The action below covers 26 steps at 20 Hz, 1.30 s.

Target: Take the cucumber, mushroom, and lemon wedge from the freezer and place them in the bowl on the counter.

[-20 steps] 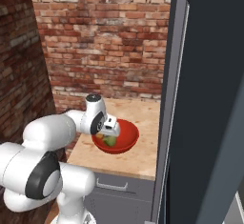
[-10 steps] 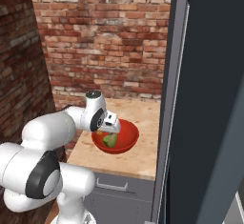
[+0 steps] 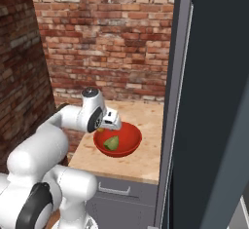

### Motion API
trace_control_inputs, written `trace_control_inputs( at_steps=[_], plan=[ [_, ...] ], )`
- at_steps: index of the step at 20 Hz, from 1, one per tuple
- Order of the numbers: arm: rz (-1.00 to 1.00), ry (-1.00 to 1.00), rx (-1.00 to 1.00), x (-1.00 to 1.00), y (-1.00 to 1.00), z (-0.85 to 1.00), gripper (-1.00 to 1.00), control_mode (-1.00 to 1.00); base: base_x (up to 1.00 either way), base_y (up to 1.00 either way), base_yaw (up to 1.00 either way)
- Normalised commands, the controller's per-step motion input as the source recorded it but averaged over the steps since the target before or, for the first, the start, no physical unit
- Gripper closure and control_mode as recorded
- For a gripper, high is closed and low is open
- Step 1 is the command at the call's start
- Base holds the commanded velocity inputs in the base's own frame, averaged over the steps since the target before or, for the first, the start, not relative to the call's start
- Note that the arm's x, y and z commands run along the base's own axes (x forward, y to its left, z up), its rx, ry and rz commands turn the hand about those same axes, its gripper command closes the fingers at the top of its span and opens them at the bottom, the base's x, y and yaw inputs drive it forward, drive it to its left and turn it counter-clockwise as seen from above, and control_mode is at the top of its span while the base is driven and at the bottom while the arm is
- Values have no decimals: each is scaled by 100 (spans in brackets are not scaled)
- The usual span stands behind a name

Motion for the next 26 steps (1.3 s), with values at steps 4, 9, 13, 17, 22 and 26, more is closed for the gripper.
trace_control_inputs(
  at_steps=[4,9,13,17,22,26],
  plan=[
    [-1,-4,-1,0,16,2,-100,-100,0,0,0],
    [-1,0,0,10,4,-9,-100,-100,0,0,0],
    [0,6,0,26,0,-9,-100,-100,0,0,0],
    [0,21,0,33,0,-15,-100,-100,0,0,0],
    [0,28,0,40,-1,-28,-100,-100,0,0,0],
    [0,17,1,53,-3,-13,-100,-100,0,0,0]
  ],
)
